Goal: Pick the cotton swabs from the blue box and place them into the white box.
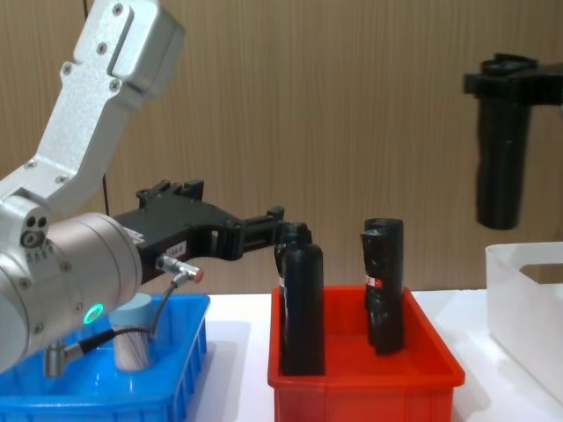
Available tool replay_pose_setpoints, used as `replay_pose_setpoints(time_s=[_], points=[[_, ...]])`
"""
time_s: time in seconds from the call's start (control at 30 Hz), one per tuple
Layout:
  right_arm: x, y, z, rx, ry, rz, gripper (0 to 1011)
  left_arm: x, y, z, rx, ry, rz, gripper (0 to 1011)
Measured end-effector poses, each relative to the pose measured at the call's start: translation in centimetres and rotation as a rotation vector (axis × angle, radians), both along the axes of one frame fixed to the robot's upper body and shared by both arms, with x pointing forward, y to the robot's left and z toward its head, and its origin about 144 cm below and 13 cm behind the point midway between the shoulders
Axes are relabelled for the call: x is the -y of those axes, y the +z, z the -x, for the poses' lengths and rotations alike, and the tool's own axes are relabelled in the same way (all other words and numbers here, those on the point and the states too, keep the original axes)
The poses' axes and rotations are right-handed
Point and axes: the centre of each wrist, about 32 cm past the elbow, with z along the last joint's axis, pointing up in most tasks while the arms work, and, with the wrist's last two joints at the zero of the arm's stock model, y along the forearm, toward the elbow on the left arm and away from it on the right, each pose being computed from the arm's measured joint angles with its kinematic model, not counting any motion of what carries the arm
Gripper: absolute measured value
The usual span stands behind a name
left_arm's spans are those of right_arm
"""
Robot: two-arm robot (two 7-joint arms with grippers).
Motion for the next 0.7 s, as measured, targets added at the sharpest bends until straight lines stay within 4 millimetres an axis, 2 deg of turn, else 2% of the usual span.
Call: replay_pose_setpoints(time_s=[0.3,0.7], points=[[2.2,0.1,0.7,-0.029,-0.134,0.029,507,0.0,0.0,0.0,0.000,0.000,0.000,1004],[5.3,-1.4,0.7,-0.123,-0.274,0.041,507,0.0,0.0,0.0,0.000,0.000,0.000,1004]])
